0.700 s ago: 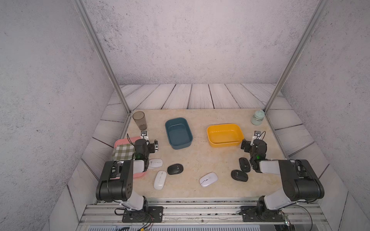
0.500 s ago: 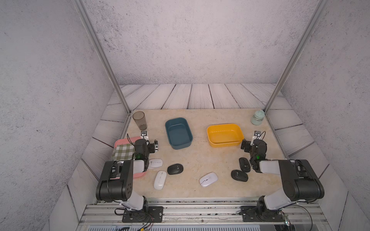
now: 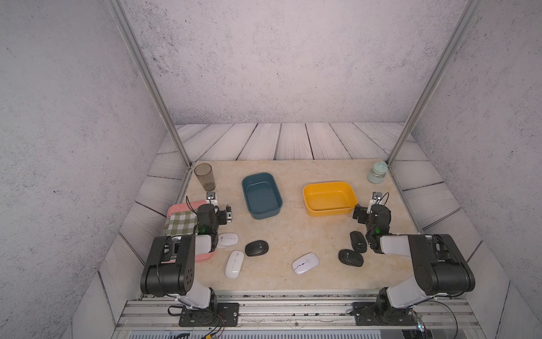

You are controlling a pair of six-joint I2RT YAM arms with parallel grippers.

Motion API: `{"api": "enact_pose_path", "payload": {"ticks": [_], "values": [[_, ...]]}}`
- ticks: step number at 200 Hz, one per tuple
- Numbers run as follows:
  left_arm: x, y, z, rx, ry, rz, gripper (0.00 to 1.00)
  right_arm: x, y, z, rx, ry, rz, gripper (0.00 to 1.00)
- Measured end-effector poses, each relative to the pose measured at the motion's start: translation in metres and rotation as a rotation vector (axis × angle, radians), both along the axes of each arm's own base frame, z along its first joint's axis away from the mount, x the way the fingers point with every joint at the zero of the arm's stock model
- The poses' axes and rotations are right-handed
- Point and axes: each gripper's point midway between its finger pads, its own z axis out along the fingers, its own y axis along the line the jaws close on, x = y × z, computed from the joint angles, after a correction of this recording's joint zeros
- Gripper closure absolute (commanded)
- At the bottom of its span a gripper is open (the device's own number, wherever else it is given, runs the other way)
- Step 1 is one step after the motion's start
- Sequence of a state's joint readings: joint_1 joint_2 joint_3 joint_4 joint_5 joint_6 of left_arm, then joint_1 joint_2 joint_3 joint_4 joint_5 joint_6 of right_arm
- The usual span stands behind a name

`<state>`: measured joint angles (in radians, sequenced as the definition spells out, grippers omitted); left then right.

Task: Place the mice by color into the storage box
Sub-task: Pick up the mouse from the center of the board.

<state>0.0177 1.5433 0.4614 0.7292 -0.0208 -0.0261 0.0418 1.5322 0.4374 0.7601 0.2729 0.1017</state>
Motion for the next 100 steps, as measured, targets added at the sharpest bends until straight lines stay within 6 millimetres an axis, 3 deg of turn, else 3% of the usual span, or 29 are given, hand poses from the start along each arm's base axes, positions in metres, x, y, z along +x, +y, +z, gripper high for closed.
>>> {"api": "enact_pose_path", "payload": {"ticks": [52,63,79,100], "values": [[-0.001,0.0,0.002,0.0,0.007,0.001,0.02,-0.006,-0.002,0.002,-0.003,0.011,-0.01,0.01],[-0.002,0.001,0.01,-0.001,0.034,0.009,0.02,-0.012,-0.003,0.011,0.009,0.03,-0.023,0.01],[0.007,0.007,0.052,-0.013,0.021,0.049,0.02,-0.015,-0.003,0.046,0.04,0.037,-0.037,0.01],[0.01,0.011,0.141,-0.077,-0.093,0.103,0.02,-0.016,0.007,0.116,0.123,-0.026,-0.006,0.01]]}}
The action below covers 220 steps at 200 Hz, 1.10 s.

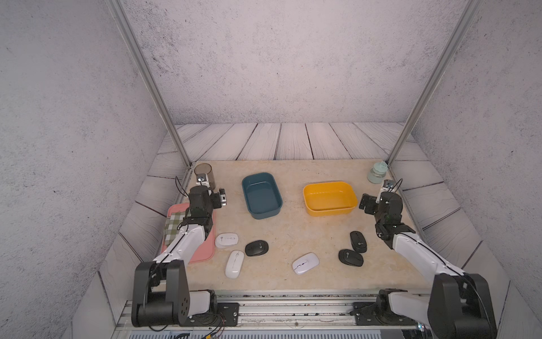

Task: Place the mice by color into the storage box
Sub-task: Pick up the mouse from the center of the board.

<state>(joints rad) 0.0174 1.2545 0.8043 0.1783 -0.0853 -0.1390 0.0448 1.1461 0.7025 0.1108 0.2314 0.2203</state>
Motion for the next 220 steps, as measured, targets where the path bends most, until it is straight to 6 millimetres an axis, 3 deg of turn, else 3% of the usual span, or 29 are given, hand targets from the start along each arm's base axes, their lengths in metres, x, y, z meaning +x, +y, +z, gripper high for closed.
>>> {"api": "enact_pose_path", "payload": {"ticks": [17,28,38,50,75,93,111,151,182,220], "values": [[-0.017,-0.007,0.054,-0.089,-0.071,0.002,0.02,-0.017,0.017,0.034,0.084,-0.01,0.065,0.01],[-0.034,-0.02,0.072,-0.157,-0.079,-0.027,0.02,-0.031,0.03,0.036,0.127,0.038,0.114,0.01],[-0.049,-0.038,0.076,-0.203,-0.053,-0.071,0.02,-0.045,0.043,0.029,0.161,0.111,0.16,0.01],[-0.068,-0.069,0.069,-0.246,0.011,-0.154,0.02,-0.064,0.061,0.011,0.21,0.229,0.212,0.01],[-0.113,-0.135,0.035,-0.283,0.218,-0.352,0.02,-0.108,0.084,-0.034,0.298,0.471,0.258,0.01],[-0.144,-0.161,0.016,-0.285,0.337,-0.443,0.02,-0.138,0.084,-0.057,0.333,0.593,0.225,0.01],[-0.172,-0.18,0.006,-0.288,0.416,-0.519,0.02,-0.152,0.082,-0.069,0.347,0.684,0.186,0.01],[-0.21,-0.196,-0.025,-0.302,0.525,-0.582,0.02,-0.156,0.074,-0.102,0.321,0.848,0.098,0.01],[-0.218,-0.194,-0.049,-0.315,0.592,-0.555,0.02,-0.153,0.061,-0.117,0.239,0.924,0.039,0.01],[-0.22,-0.196,-0.05,-0.335,0.599,-0.558,0.02,-0.136,0.051,-0.131,0.129,1.0,0.028,0.01]]}}
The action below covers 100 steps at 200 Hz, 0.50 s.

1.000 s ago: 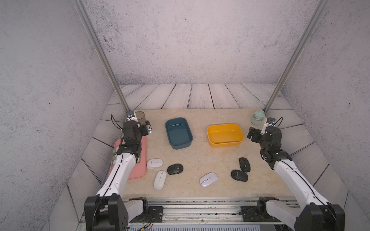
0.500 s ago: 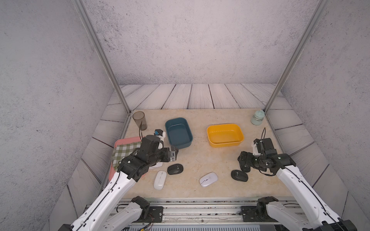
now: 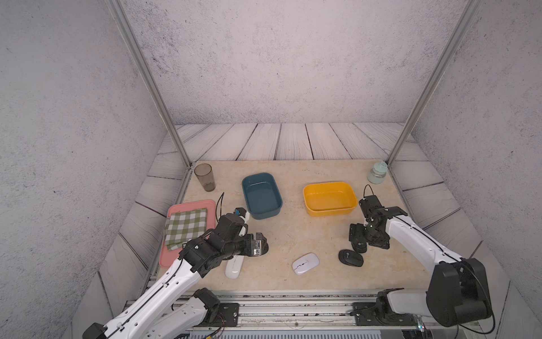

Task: Place the mice by color into the storage box
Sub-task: Pick up the mouse from the center of the board.

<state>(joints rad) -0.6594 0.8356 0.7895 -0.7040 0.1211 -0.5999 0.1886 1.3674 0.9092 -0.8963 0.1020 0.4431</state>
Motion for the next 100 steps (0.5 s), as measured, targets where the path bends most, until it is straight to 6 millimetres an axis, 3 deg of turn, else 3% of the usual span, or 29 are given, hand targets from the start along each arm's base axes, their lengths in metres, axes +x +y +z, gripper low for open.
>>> {"api": "enact_pose_path", "payload": {"ticks": [61,100], "values": [[-0.002,0.0,0.002,-0.018,-0.006,0.001,0.02,0.019,0.004,-0.024,-0.015,0.09,0.078,0.01],[-0.002,0.001,0.002,-0.017,-0.009,0.003,0.02,0.017,0.006,-0.038,-0.008,0.136,0.092,0.07]]}}
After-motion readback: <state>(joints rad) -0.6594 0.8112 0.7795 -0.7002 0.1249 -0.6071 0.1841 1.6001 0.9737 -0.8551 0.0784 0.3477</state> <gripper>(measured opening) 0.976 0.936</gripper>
